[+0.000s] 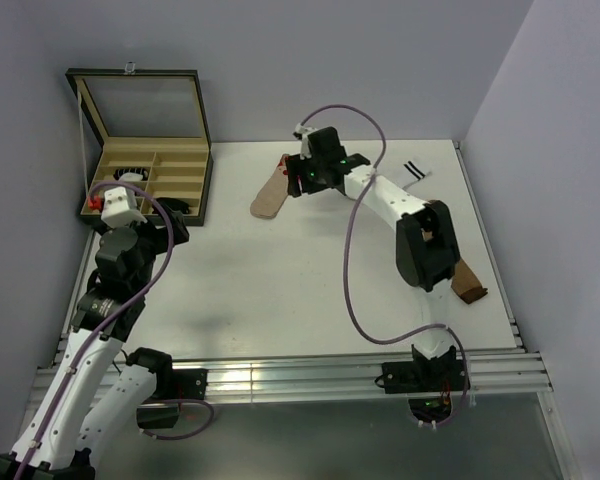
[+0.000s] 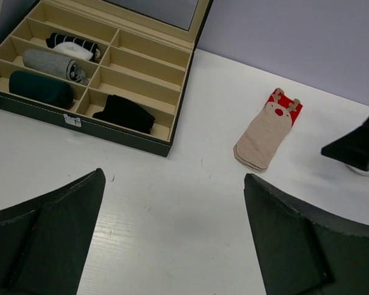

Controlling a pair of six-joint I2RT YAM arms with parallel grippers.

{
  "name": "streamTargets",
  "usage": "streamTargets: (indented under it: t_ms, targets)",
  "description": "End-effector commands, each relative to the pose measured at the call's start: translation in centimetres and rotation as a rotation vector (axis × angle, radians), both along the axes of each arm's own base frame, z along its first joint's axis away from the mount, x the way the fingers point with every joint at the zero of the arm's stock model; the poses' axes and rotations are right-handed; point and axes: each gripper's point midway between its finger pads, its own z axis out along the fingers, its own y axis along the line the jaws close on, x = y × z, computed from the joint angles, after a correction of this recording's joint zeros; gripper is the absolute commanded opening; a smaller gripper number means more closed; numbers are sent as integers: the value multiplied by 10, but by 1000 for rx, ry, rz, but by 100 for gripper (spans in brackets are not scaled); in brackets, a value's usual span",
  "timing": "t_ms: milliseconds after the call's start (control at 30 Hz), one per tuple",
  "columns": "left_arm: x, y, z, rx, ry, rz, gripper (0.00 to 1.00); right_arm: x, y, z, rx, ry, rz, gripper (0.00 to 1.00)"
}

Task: Roll the socks
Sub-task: Adjust the sock at the center of the board.

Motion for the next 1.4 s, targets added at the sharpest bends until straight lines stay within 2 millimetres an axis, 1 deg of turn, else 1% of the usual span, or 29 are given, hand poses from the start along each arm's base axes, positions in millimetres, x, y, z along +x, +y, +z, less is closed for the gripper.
streamTargets:
  t_ms: [0,33,67,100,133,167,200,233,267,300,367,400,467,500,567,600,667,700,800,833,933,1033,1167,1233,1333,1367]
  targets:
    - [4,2,6,11,-32,16,99,11,23,11,-33,-47,110,66]
    - [4,2,6,11,-31,14,100,8,35,-6,-36,-17,150,66]
    - [4,2,5,12,-29,14,100,8,40,-11,-42,-8,165,66]
    - [4,1,4,12,-27,11,99,12,47,-16,-44,-8,177,66]
    - [5,1,4,12,-27,11,99,11,55,-20,-61,-19,213,66]
    - [5,1,2,13,-21,10,99,12,60,-19,-68,-35,238,66]
    - [5,1,2,12,-20,10,99,12,65,-29,-78,-26,254,66]
    - [5,0,3,11,-22,9,99,10,71,-32,-83,-27,271,66]
    - [6,0,2,11,-23,9,99,10,76,-30,-83,-38,288,65]
    - [6,1,1,12,-20,10,99,9,80,-39,-87,-24,299,65]
    - [6,1,0,12,-17,13,99,9,88,-41,-83,-28,312,64]
    - [6,1,-1,12,-17,13,99,8,91,-49,-88,-16,319,63]
    - [5,1,-2,10,-16,15,99,7,98,-51,-87,-18,334,62]
    - [5,2,-2,8,-18,17,99,6,101,-57,-89,-10,343,62]
    - [5,1,-3,6,-19,14,98,6,108,-57,-85,-18,357,61]
    - [5,2,-4,6,-15,17,98,6,109,-62,-87,-13,361,60]
    - [5,1,-6,3,-12,16,98,6,114,-62,-85,-17,372,59]
    - [5,1,-7,4,-11,16,98,6,116,-67,-89,-11,374,58]
    - [5,1,-8,6,-6,18,98,3,121,-73,-87,0,387,56]
    - [5,2,-8,6,-7,21,98,2,124,-73,-82,6,393,54]
    - [5,3,-8,7,-7,24,98,-2,127,-83,-82,35,400,51]
    - [5,3,-8,8,-7,24,98,-8,125,-91,-93,69,402,46]
    - [5,2,-9,10,-3,20,98,-20,117,-104,-122,108,407,39]
    - [5,1,-10,9,-3,17,98,-26,115,-105,-121,124,412,37]
    - [6,1,-10,11,-2,16,98,-42,111,-109,-116,179,428,36]
    - [5,1,-10,11,-3,16,98,-52,106,-112,-125,218,428,36]
